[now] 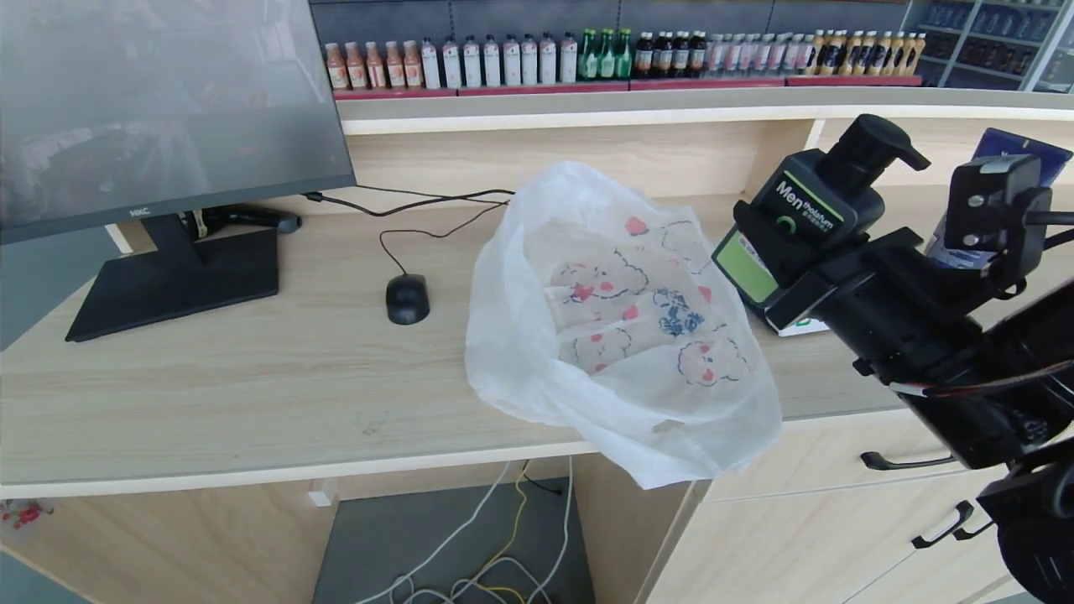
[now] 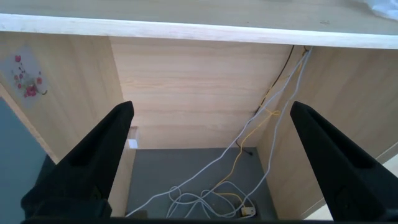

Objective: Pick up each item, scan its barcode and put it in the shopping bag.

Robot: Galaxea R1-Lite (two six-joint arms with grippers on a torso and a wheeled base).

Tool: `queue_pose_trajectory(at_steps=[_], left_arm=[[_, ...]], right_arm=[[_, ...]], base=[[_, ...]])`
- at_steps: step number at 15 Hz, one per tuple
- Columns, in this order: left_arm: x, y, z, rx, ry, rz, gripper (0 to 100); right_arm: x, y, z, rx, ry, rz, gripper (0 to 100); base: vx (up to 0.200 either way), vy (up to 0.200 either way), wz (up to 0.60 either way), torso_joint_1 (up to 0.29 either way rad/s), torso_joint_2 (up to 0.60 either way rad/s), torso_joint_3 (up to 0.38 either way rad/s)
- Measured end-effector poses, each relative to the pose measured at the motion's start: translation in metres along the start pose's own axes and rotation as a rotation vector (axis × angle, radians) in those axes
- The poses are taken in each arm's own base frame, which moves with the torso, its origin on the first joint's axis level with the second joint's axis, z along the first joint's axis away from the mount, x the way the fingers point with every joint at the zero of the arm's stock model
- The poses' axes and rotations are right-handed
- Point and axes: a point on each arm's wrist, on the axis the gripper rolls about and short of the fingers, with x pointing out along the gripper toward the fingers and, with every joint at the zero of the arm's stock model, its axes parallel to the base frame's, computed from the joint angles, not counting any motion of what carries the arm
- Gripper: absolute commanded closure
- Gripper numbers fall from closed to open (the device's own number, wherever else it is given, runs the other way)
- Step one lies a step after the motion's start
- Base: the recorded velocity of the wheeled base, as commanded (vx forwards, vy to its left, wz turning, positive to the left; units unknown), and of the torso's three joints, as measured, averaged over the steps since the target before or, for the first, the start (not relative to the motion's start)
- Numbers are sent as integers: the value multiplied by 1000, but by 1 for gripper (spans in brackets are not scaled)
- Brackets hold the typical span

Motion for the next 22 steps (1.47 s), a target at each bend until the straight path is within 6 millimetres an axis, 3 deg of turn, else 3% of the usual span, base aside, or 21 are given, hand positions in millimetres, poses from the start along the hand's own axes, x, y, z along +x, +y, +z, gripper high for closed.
queue_pose_trajectory(at_steps=[7, 22], left_arm=[[0, 0, 0, 4, -2, 0, 0], [0, 0, 0, 4, -2, 0, 0]], right_arm=[[14, 20, -25, 44, 50, 60, 100], [33, 34, -54, -16, 86, 192, 100]], base=[[0, 0, 0, 0, 0, 0], [0, 0, 0, 0, 0, 0]])
